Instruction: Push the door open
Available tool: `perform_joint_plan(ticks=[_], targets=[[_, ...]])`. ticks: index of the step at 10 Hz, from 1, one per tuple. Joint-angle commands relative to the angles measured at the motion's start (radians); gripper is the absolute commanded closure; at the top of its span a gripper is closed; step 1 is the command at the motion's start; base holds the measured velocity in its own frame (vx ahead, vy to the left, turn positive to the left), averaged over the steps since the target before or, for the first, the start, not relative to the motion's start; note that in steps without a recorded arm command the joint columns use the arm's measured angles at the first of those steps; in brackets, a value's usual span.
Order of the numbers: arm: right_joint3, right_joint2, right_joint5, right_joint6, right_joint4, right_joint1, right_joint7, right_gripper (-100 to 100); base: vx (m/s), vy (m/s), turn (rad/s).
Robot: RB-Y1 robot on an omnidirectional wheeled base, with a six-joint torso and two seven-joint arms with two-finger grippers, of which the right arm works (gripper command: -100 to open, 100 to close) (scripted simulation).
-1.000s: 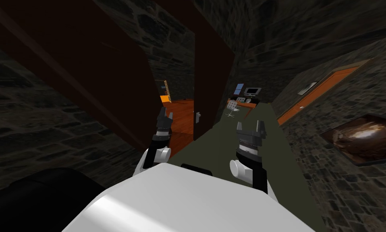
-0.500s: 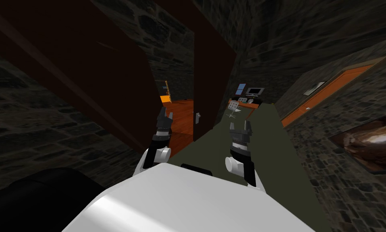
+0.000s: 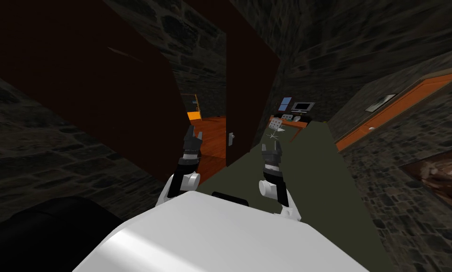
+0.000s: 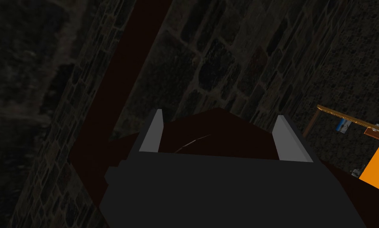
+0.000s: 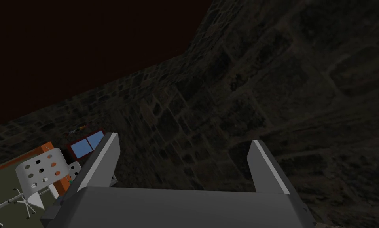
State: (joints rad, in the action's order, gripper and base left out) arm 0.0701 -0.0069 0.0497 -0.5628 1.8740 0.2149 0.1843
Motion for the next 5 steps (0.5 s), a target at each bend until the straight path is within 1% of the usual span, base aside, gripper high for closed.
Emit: perform_joint_plan(ticks=[1,2,3,4,5], targets=[[0.007,-0.002,-0.001,0.001,-0.029,-0.011,0.001,-100,0.035,-0.044,0.036],[0.02,-0.005,-0.004,0.003,-0.072,-0.042,0.002,-100,0.044,-0.045,0.066],[0.02,-0.005,-0.004,0.003,-0.082,-0.042,0.002,-100,0.038,-0.048,0.032],[0.034,-0.007,-0.006,0.004,-0.121,-0.074,0.004,-100,0.041,-0.06,0.063],[0.034,-0.007,-0.006,0.004,-0.135,-0.074,0.004,-100,0.042,-0.049,0.038]])
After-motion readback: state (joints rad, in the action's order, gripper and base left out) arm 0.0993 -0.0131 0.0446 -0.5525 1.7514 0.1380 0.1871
